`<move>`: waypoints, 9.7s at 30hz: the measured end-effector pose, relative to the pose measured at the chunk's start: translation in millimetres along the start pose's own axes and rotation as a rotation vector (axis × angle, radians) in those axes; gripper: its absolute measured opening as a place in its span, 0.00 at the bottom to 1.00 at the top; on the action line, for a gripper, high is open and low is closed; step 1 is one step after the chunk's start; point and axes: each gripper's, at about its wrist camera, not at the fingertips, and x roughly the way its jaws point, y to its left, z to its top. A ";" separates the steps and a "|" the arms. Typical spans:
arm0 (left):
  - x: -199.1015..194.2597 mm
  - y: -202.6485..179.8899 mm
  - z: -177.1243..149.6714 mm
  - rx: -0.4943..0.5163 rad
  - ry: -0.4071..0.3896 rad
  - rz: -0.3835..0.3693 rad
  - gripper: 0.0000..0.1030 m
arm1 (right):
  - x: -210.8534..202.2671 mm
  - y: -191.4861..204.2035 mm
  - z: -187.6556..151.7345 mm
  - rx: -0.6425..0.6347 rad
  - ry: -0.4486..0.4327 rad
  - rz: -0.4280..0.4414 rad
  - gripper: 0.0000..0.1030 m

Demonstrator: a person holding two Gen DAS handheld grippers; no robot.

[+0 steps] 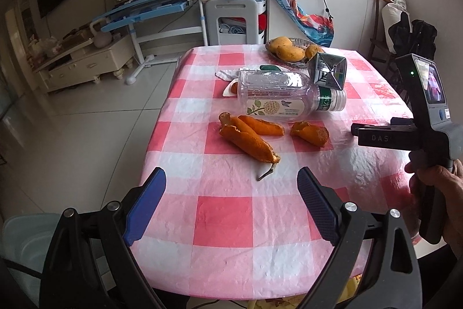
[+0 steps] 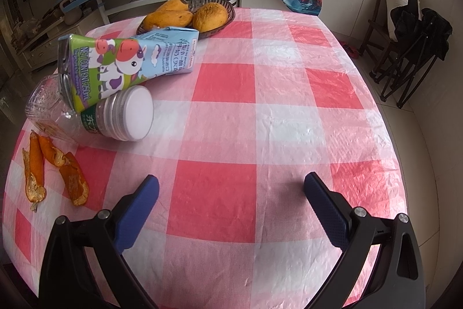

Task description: Collect trash

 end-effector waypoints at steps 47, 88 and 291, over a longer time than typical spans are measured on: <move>90.6 12.3 28.8 -0.163 0.158 -0.139 0.15 | -22.5 83.5 -9.5 -0.262 -0.083 0.382 0.19; -49.6 -16.4 -82.8 -0.001 0.105 -0.220 0.15 | -112.5 59.3 -171.7 -0.183 0.083 0.435 0.24; -54.8 -30.5 -130.0 0.160 0.280 -0.282 0.15 | -148.9 24.3 -178.9 0.015 -0.067 0.413 0.68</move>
